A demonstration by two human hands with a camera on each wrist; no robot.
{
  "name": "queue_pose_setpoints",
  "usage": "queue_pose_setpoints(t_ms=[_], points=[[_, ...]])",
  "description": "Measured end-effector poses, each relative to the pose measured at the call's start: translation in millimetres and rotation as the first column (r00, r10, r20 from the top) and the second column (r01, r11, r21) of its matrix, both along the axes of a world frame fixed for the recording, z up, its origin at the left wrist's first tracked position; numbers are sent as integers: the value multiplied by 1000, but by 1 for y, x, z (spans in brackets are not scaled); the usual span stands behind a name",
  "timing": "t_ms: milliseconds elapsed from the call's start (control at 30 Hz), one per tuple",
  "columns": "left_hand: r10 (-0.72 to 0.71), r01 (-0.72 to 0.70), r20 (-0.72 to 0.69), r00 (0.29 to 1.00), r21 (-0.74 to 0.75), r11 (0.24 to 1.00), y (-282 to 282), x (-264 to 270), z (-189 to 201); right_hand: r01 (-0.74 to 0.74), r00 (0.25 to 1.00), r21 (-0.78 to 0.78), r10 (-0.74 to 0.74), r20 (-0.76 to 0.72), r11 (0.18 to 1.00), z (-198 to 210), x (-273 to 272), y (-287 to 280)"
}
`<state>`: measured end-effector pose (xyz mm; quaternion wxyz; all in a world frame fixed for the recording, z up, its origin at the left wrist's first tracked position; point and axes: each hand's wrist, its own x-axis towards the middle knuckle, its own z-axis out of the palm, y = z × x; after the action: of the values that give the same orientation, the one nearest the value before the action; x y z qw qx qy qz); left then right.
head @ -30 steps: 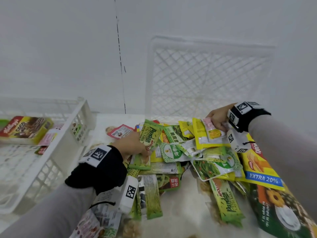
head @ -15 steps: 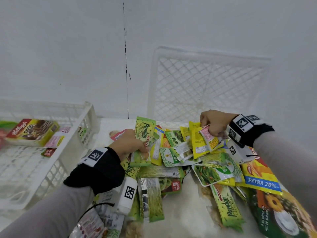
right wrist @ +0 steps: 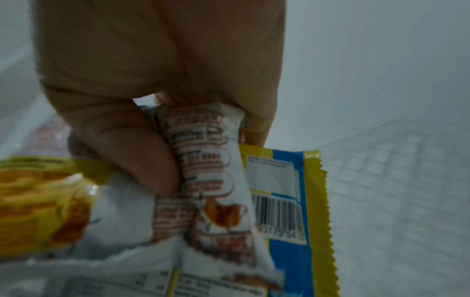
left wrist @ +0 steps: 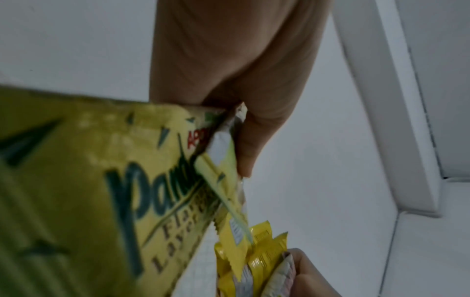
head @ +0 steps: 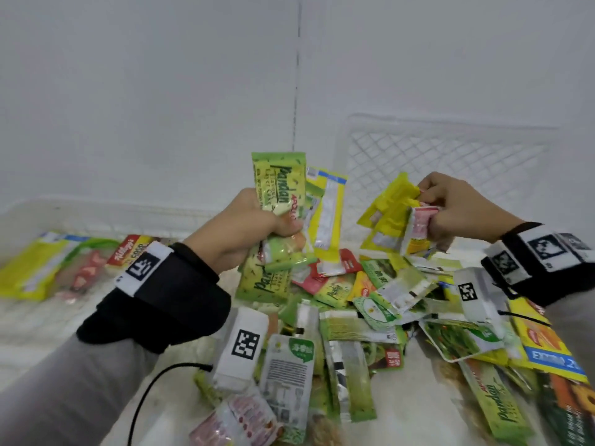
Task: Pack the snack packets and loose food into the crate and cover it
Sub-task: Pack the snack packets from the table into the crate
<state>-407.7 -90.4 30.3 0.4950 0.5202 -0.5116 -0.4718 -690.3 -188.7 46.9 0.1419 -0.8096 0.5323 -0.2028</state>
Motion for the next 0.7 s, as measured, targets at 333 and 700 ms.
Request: queue_pose_setpoints(t_ms=[333, 700], points=[[176, -182, -66, 982, -110, 977, 17, 134, 48, -75, 846, -54, 92, 526, 996, 54, 167, 52], [176, -162, -66, 982, 177, 971, -3, 294, -5, -29, 705, 292, -188, 683, 956, 12, 364, 58]])
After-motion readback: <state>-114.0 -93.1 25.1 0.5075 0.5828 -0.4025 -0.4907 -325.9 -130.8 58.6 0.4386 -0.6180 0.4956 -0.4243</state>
